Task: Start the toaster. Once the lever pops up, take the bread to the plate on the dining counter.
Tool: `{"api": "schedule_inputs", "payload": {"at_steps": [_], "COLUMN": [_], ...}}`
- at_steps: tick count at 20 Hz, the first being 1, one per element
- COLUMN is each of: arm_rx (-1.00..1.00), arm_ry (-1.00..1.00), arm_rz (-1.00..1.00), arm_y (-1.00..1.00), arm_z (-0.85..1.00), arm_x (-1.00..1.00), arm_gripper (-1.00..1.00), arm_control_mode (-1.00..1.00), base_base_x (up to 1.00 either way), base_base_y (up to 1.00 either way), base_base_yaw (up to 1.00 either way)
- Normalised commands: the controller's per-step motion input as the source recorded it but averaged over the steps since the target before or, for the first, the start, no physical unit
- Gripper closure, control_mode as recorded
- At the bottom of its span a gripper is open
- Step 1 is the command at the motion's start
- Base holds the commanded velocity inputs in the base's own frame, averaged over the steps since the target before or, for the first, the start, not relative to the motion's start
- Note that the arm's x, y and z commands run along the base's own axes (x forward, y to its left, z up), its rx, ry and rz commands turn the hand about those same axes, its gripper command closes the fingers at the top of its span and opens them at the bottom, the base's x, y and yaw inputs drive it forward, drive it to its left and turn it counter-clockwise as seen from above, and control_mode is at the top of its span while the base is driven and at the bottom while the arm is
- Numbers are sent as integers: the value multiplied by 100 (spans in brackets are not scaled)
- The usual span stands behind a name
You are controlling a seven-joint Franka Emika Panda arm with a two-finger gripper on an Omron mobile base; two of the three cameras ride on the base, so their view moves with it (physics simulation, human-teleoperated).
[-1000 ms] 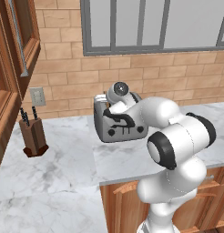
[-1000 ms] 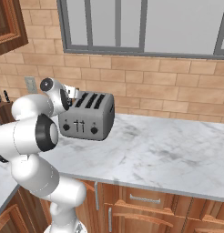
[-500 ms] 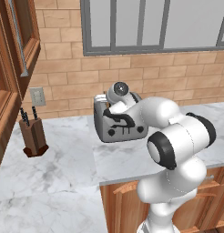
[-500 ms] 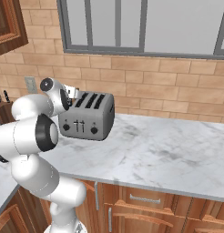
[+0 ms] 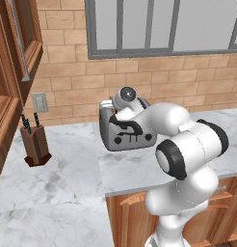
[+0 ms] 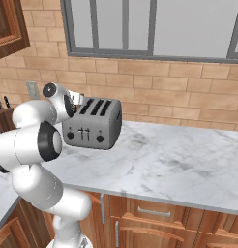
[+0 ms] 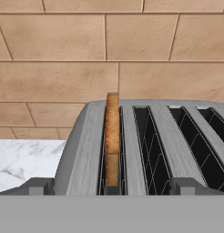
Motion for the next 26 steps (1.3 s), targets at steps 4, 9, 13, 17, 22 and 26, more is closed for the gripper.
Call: {"api": "schedule_inputs", "payload": {"at_steps": [4,9,13,17,22,26], "arm_rx": [0,0,0,0,0,0], "arm_ry": [0,0,0,0,0,0], "arm_rz": [0,0,0,0,0,0], "arm_y": [0,0,0,0,0,0], "arm_z": [0,0,0,0,0,-1], "arm_x": [0,0,0,0,0,2], "arm_gripper": [-100,-100,-100,-100,-100,-100], "arm_control_mode": [-100,-100,-100,-100,-100,-100], "base_base_x": [0,0,0,0,0,0], "base_base_y": [0,0,0,0,0,0], "base_base_yaw": [0,0,0,0,0,0]}}
